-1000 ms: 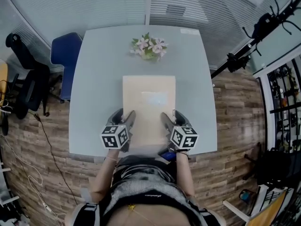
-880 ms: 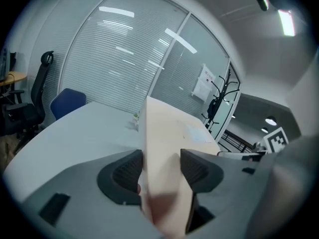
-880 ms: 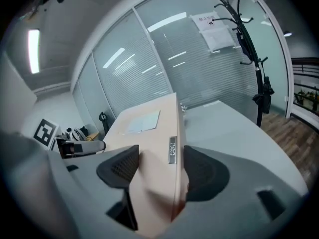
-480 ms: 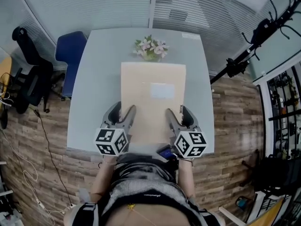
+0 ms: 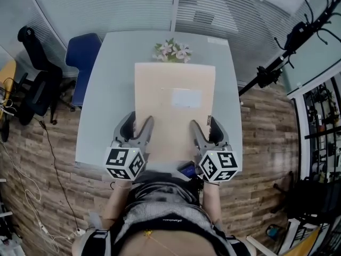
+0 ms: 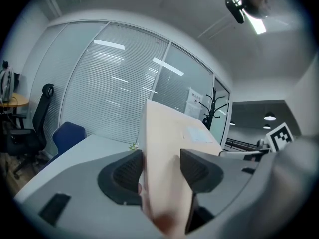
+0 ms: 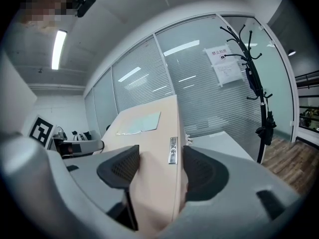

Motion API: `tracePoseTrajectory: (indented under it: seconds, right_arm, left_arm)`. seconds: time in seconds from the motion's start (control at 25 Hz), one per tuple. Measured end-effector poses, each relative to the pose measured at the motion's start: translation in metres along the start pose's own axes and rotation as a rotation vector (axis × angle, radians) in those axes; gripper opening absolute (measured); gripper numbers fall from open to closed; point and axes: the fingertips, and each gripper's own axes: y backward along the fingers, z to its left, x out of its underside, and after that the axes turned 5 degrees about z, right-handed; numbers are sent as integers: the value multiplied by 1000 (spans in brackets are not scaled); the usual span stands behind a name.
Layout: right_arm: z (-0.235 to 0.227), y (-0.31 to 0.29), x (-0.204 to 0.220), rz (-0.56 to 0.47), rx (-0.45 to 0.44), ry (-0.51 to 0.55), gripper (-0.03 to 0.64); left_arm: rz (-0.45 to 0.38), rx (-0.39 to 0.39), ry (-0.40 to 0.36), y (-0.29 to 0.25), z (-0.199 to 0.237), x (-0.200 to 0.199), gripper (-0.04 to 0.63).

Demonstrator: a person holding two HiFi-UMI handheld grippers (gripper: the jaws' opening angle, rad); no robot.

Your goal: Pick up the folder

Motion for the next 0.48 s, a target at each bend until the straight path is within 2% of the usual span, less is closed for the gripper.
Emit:
tracePoseTrajectory:
  seconds: [0.48]
  right_arm:
    - [7, -2, -3, -8, -9, 7, 272]
  left_arm:
    - [-11, -13, -11, 5, 5, -5, 230]
